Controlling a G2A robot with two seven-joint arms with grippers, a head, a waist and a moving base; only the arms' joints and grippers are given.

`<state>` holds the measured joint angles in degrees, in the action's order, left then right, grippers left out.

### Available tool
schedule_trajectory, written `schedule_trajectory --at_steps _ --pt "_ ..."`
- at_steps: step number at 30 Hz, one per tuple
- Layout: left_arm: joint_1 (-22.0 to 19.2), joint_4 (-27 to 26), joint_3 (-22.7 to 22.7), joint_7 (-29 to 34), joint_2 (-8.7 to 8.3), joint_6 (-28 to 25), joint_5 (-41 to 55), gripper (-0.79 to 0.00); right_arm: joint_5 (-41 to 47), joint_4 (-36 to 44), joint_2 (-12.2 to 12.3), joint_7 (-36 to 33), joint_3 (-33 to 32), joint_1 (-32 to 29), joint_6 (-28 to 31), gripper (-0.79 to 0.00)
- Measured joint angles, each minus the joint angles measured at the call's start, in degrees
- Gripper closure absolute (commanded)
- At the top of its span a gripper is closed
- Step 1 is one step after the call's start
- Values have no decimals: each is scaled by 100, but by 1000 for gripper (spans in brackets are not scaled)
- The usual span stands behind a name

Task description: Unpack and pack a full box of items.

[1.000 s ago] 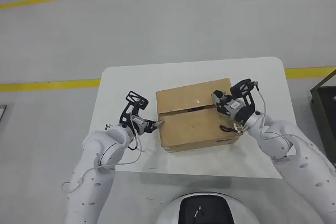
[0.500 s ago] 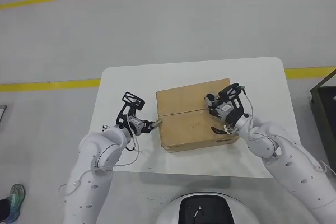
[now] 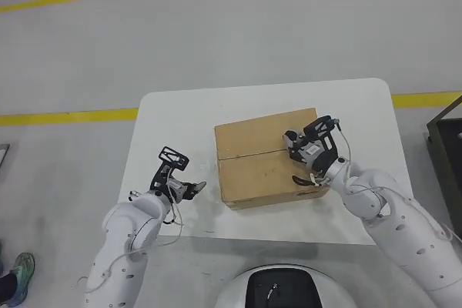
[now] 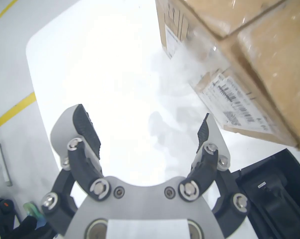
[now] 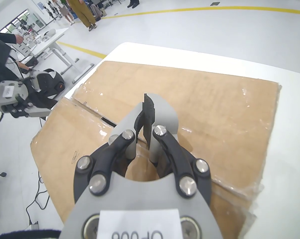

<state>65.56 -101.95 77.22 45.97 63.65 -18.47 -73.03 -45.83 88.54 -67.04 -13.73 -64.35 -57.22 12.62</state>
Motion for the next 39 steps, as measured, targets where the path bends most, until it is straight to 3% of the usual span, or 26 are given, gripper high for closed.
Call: schedule_trajectory --at_steps 7,16,25,39 --pt "-437 854 -738 -686 125 63 -255 -785 -1 33 -21 -22 -30 -36 14 0" --pt "-856 1475 -894 -1403 250 490 163 -785 -16 62 -44 -68 -75 -84 9 0" --pt "-780 1161 -642 -1820 267 1186 27 -785 -11 71 -64 -111 -144 -90 16 0" --pt "-631 573 -557 -1892 263 1265 -536 -785 -34 126 -99 -151 -193 -127 31 0"
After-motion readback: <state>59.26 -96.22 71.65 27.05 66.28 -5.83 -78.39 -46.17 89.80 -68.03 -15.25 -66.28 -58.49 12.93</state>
